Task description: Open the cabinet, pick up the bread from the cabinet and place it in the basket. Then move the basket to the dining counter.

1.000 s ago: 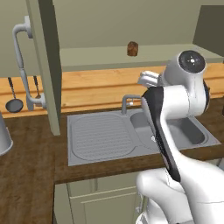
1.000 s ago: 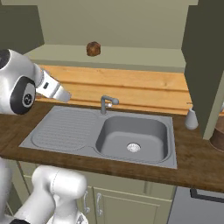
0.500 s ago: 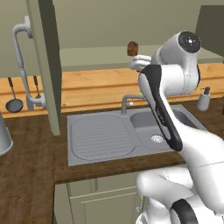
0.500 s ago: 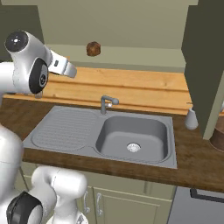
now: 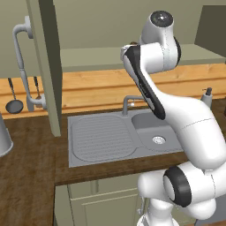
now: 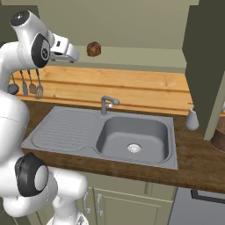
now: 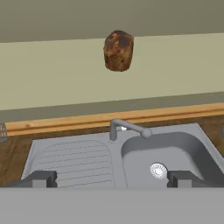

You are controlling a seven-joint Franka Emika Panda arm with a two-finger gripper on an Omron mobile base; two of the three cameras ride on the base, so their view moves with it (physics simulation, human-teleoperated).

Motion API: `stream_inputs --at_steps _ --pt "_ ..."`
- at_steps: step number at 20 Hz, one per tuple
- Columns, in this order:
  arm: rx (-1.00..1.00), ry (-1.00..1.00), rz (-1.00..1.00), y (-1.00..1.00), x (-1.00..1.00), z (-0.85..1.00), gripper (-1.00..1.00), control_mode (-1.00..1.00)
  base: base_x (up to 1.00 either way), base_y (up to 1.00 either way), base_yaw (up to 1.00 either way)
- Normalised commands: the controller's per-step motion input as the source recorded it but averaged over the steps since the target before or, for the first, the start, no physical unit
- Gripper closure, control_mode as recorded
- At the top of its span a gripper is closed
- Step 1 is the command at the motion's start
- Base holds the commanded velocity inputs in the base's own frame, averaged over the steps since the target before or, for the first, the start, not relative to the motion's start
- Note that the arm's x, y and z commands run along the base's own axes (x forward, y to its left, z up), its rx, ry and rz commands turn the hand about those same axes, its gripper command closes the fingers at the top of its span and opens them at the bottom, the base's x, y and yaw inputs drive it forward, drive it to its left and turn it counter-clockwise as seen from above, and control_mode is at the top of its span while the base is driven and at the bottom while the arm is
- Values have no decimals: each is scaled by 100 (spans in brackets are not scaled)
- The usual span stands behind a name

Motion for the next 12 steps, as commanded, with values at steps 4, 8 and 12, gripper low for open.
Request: stream_inputs --at_steps 4,8,12 --pt "-4 -2 -1 -3 69 -23 -100 -100 0 0 0" --pt "-19 -13 -3 0 48 -12 -100 -100 0 0 0" --pt "0 -18 -4 -4 20 13 -100 -100 0 0 0"
